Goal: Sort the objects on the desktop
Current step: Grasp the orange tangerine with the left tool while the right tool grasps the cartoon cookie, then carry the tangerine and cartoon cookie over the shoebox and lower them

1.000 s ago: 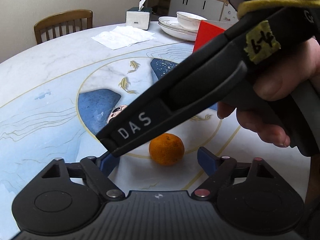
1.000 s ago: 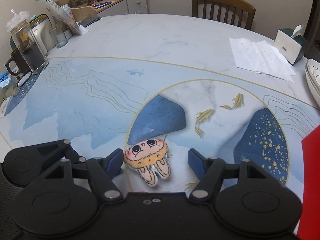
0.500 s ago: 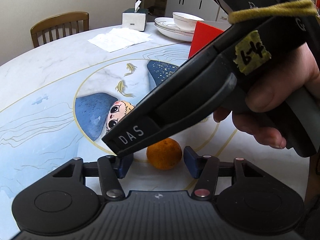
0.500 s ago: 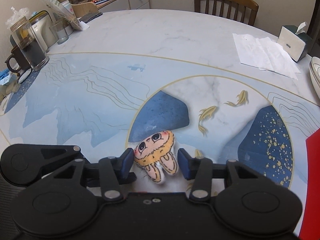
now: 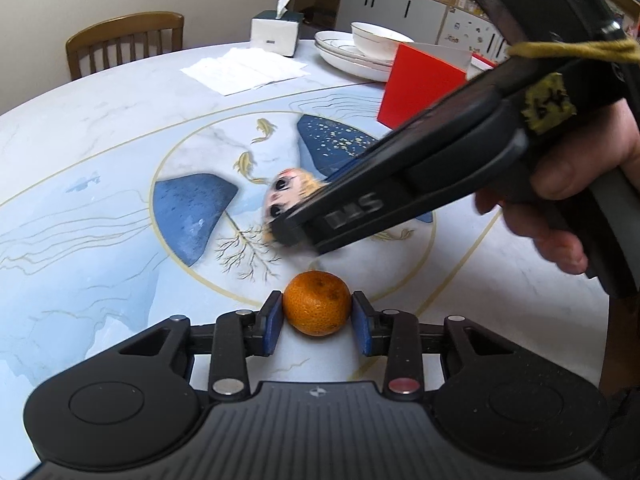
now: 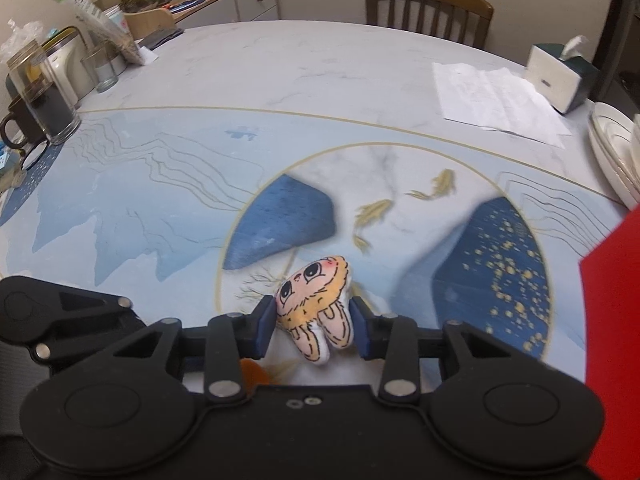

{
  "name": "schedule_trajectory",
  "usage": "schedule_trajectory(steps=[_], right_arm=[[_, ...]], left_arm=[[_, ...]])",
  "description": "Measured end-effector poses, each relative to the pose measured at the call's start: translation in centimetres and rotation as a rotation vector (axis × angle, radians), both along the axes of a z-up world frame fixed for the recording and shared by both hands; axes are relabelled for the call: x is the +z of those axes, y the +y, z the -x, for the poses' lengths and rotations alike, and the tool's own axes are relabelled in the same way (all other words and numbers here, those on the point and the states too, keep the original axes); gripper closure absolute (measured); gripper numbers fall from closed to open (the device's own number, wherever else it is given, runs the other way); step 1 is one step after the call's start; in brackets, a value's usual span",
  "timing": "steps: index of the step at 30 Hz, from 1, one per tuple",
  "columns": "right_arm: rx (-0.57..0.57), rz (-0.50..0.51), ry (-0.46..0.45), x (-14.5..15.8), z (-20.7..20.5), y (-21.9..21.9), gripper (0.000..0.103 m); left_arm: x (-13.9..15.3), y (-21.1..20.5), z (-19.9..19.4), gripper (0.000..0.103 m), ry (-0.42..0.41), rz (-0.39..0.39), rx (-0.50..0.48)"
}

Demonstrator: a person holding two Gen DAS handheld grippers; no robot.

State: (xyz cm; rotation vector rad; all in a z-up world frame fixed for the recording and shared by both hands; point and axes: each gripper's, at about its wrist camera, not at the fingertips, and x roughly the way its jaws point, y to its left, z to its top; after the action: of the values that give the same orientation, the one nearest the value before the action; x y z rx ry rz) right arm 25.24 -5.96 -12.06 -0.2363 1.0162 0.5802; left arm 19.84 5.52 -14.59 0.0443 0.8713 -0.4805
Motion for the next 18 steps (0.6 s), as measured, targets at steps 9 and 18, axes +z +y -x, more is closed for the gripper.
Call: schedule_trajectory(steps=[9,18], right_arm=[[-0.043,-0.02,-0.014,1.0,0.6,-2.4,0.066],[-0.066,-0.06,-0.028,2.8,2.0,-5.0,0.066]], left_arm=[[0.5,0.8,1.0,0.068,0.005,0.007,0.061],[1.8,0.5,1.5,0.068,-0.005,0.018,0.119]])
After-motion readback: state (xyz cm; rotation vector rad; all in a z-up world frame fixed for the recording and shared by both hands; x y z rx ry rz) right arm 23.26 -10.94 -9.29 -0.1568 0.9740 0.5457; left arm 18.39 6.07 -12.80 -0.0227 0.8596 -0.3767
